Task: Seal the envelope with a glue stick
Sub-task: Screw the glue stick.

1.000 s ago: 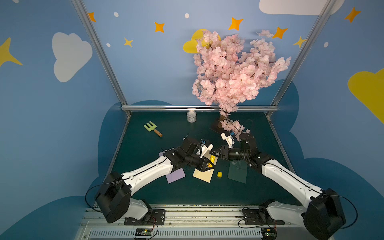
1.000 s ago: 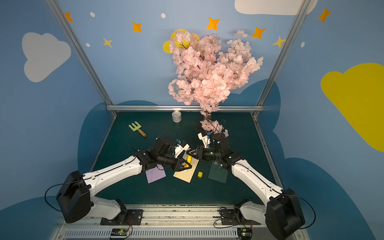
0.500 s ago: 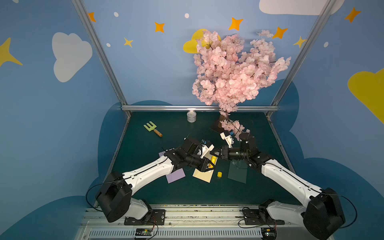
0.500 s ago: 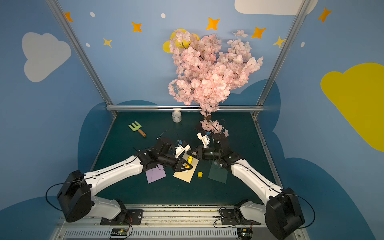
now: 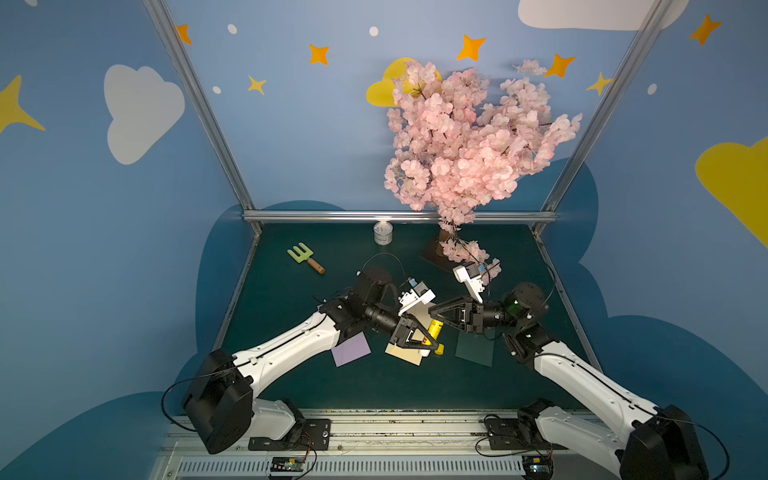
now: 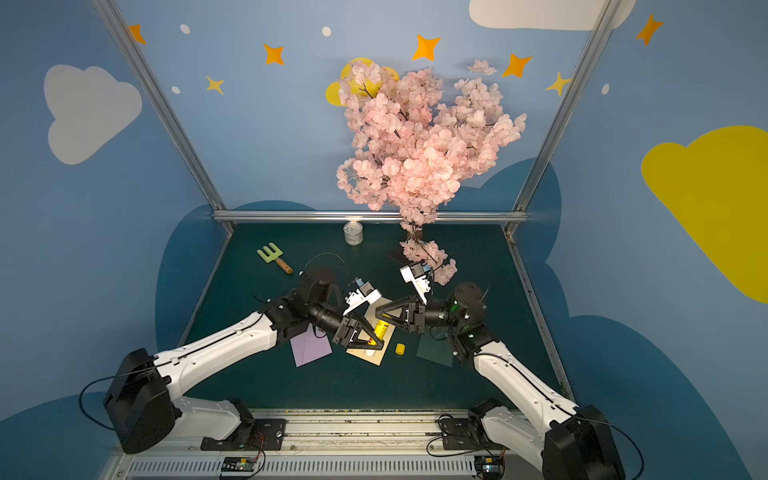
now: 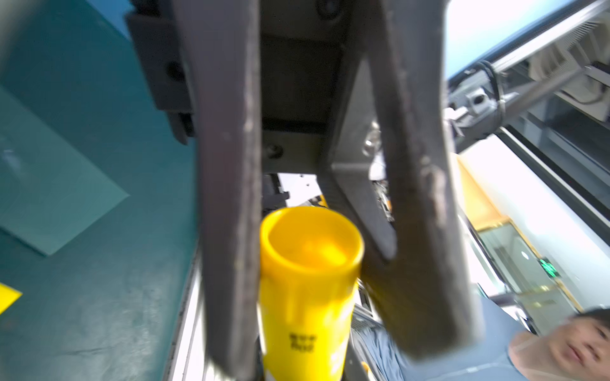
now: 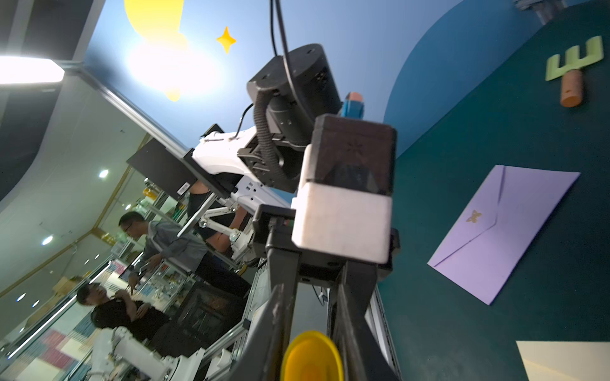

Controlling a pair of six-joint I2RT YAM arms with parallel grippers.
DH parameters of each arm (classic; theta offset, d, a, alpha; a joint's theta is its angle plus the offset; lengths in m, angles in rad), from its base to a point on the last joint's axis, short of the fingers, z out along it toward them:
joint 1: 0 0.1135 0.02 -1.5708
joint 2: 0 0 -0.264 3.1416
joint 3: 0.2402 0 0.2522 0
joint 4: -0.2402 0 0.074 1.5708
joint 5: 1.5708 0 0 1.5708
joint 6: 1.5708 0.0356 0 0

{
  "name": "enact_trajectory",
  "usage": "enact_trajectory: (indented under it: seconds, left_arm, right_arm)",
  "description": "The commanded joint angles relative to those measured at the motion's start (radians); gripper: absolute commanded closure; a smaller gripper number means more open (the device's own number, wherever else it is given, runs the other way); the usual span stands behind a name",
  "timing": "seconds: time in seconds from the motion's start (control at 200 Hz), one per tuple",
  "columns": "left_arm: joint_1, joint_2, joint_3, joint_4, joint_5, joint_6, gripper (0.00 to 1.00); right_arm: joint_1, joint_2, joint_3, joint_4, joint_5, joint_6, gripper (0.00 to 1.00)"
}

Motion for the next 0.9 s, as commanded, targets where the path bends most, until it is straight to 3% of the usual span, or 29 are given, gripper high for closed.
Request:
enact_trajectory:
  seconds: [0.0,0.055,0.09,0.115,0.21,0.355,0.581,0.891]
  left_arm:
    - [0.027,-0.03,0.016,-0.012,-0.019,-0.001,0.97]
    - [0.033,-0.043,0.018,-0.053,-0.091,0.032,0.97]
    - [0.037,-0.05,0.016,-0.079,-0.155,0.054,0.97]
    - [0.038,-0.055,0.015,-0.099,-0.206,0.069,0.97]
    - [0.038,-0.058,0.01,-0.141,-0.365,0.108,0.97]
    - [0.035,-0.046,0.001,-0.142,-0.51,0.124,0.98]
    - [0.016,0.01,0.019,-0.178,-0.593,0.136,0.98]
    - [-0.006,0.042,0.028,-0.171,-0.589,0.134,0.98]
  right_arm:
    - [0.005,-0.041,0.015,0.018,-0.129,-0.025,0.97]
    - [-0.006,-0.051,0.052,-0.189,-0.07,-0.12,0.88]
    - [-0.012,-0.056,0.095,-0.374,0.0,-0.205,0.7]
    - [-0.013,-0.056,0.125,-0.477,0.042,-0.273,0.64]
    - [-0.02,-0.028,0.191,-0.674,0.156,-0.321,0.53]
    - [-0.027,0.047,0.22,-0.712,0.258,-0.225,0.48]
    - [0.01,0.114,0.214,-0.688,0.366,-0.154,0.49]
    - [0.024,0.162,0.218,-0.661,0.39,-0.134,0.66]
